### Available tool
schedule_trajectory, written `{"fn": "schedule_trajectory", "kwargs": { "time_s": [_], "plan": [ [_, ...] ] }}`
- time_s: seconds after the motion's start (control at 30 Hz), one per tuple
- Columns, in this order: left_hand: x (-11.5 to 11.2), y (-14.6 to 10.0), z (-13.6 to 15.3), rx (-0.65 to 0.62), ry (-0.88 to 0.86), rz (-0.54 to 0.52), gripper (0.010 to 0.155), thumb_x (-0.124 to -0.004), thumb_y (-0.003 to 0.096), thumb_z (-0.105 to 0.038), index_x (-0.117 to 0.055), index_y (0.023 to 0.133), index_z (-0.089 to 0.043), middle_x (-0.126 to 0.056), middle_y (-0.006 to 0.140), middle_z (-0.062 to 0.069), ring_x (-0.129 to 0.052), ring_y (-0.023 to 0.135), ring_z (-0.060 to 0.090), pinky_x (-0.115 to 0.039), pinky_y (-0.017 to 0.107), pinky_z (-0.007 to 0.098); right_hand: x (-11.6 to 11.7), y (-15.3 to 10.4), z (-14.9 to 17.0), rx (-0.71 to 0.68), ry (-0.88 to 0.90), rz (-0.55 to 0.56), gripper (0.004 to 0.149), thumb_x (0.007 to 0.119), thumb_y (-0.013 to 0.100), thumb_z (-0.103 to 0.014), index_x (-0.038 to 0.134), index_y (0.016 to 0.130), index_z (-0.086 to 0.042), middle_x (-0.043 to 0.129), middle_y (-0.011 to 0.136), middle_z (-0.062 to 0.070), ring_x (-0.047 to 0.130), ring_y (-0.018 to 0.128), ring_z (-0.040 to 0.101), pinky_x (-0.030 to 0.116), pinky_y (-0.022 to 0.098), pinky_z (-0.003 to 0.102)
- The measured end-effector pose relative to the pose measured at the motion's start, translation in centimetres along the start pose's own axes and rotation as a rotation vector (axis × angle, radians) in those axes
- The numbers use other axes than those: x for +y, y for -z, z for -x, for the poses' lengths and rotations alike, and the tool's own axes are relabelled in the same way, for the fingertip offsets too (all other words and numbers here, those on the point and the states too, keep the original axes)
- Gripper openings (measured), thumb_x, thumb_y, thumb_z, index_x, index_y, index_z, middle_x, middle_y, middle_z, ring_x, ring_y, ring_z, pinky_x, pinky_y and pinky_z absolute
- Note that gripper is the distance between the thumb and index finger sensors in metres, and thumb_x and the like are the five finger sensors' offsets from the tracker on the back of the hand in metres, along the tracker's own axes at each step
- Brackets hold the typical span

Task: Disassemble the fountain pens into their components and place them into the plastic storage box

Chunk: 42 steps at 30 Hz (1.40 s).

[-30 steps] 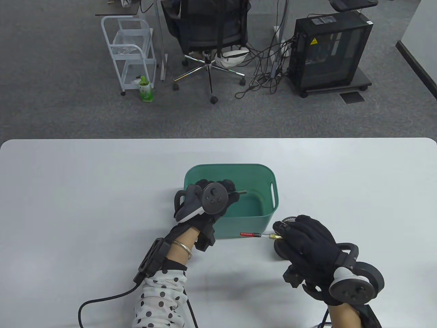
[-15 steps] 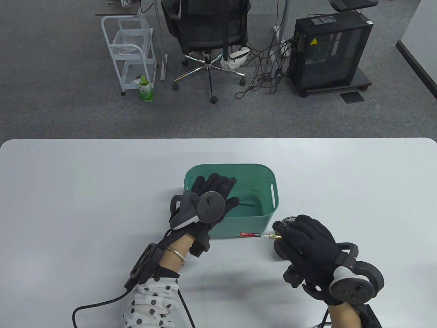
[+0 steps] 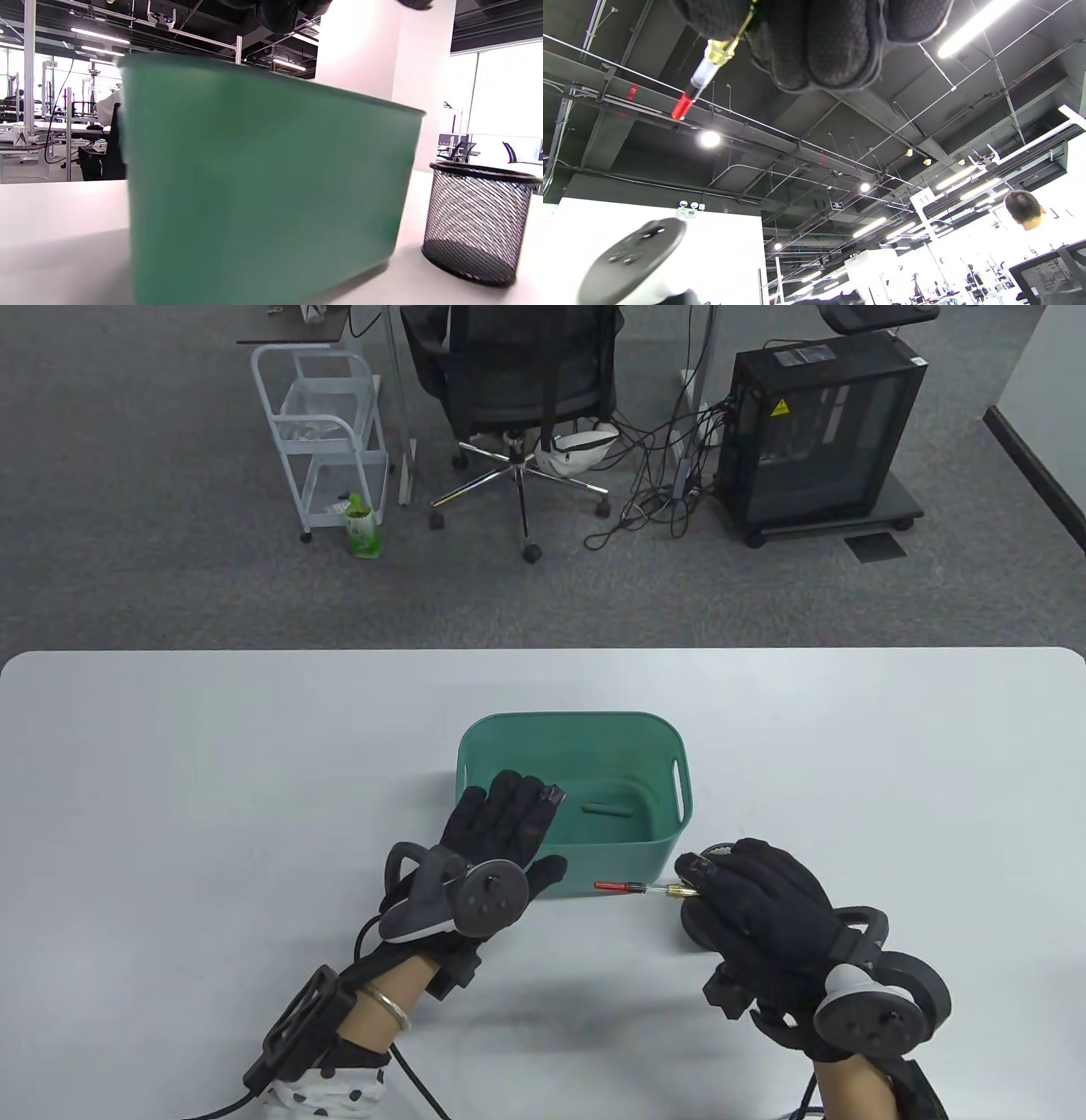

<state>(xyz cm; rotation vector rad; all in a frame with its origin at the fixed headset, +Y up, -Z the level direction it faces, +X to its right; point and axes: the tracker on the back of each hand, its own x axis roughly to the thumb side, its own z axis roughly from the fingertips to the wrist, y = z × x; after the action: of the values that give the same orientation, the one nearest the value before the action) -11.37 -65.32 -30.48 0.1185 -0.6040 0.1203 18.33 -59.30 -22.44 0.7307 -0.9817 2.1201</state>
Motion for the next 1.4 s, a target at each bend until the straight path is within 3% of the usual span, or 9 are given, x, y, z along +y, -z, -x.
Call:
{"fn": "schedule_trajectory", "kwargs": {
  "time_s": [0.27,0.63,1.4],
  "plan": [
    [-1.1,-4.6,-0.7,0.012,0.016,-0.016,0.073,-0.045,0.0689,-0.051,-0.039,0.129,-0.01,-0.046,0.135,0.016,-0.033,0.123,0.042,-0.027,0.089,0.057,-0.1,0.0,0.1,0.006,-0.003,-0.001,0.042,0.07,0.054,-0.046,0.082,0.09,-0.027,0.09,0.079,-0.001,0.093,0.064,0.012,0.068,0.07,0.043],
    [-3.9,-8.9,-1.7,0.042,0.013,-0.001,0.073,-0.042,0.0689,-0.051,-0.036,0.129,-0.01,-0.043,0.135,0.016,-0.03,0.123,0.041,-0.026,0.089,0.057,0.1,0.0,0.2,0.009,-0.006,-0.009,0.042,0.07,0.054,-0.046,0.083,0.09,-0.027,0.091,0.079,-0.001,0.093,0.064,0.012,0.068,0.07,0.043],
    [-5.2,-10.5,-1.4,0.009,0.009,0.012,0.072,-0.035,0.0679,-0.049,-0.027,0.128,-0.012,-0.032,0.135,0.015,-0.02,0.122,0.04,-0.02,0.089,0.055,2.4,-0.2,1.3,0.055,-0.082,-0.105,0.042,0.07,0.054,-0.046,0.083,0.09,-0.028,0.091,0.08,-0.001,0.093,0.066,0.013,0.068,0.07,0.044]
  ]
}}
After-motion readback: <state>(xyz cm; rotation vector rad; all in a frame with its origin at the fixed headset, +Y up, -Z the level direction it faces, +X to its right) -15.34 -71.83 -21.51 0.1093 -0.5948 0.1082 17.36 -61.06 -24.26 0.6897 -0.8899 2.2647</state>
